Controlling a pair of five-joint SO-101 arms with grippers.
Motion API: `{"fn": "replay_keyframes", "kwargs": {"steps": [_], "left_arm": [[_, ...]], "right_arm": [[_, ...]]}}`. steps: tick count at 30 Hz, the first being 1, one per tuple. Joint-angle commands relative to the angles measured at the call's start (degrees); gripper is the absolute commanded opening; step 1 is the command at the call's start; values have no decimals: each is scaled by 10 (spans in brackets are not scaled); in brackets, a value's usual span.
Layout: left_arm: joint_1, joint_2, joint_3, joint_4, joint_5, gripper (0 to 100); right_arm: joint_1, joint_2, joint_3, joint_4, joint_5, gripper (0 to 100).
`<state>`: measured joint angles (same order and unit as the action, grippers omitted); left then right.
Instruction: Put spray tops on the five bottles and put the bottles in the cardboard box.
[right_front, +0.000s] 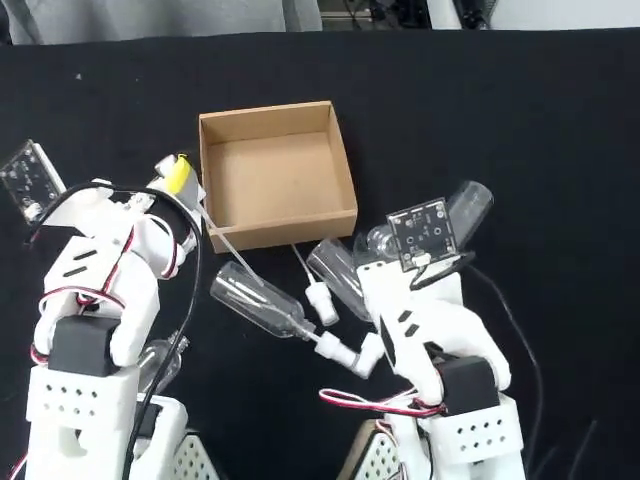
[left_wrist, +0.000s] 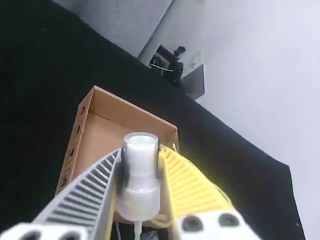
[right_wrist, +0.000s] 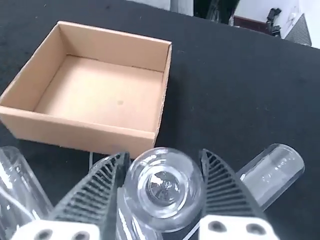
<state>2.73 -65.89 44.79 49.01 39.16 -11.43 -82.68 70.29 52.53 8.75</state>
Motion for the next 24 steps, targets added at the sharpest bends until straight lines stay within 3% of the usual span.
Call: {"fn": "replay_keyframes", "kwargs": {"steps": [1,9,24], "left_arm": [[-5,-13,-12,-9,1,29],[-17,-13,1,-12,0,29],[-29,-13,3,-13,2,29]], "right_arm": [[18,59,-16,-36,7,134],[37,216,-81,-50,4,134],[53,378,-85,-200,6,134]]}}
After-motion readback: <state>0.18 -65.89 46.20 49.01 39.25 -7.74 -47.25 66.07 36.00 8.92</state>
